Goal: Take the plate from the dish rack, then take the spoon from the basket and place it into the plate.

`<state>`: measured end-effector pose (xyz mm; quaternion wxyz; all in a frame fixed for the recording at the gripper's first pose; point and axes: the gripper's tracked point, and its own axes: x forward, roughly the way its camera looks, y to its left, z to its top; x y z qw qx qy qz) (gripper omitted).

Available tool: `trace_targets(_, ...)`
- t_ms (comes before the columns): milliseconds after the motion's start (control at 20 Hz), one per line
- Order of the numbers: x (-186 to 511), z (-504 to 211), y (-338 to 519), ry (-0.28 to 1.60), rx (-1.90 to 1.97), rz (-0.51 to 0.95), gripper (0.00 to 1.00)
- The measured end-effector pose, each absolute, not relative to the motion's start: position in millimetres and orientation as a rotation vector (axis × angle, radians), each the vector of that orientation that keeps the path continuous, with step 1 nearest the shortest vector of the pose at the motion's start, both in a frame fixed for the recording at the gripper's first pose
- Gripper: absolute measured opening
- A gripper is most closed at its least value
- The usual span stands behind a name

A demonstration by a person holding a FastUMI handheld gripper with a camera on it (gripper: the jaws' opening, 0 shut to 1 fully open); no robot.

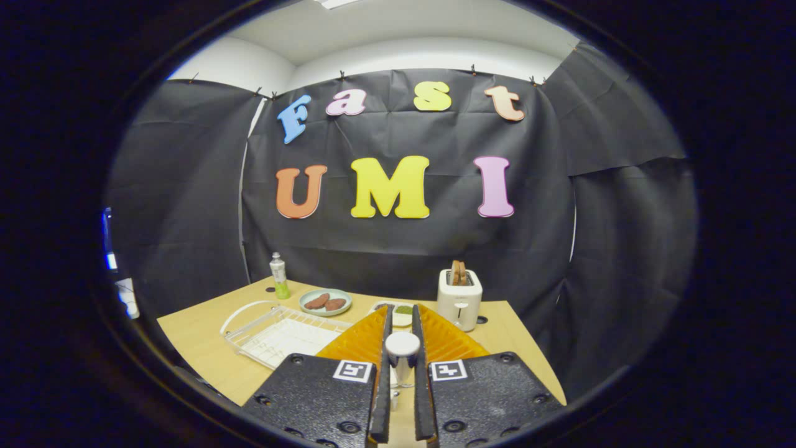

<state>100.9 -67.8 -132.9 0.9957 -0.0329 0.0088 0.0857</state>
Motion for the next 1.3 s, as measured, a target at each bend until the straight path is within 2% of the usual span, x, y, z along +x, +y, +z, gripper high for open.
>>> trace_targets(250,74.7,-189.7,-1.8,0.099,-0.036,0.204,0.21)
trace_targets(650,76.8,-271.5,80.0,0.22,-0.075,0.23,0.21)
trace_targets(1300,97.1,-303.8,65.3,0.334,-0.116,0.15,0.23)
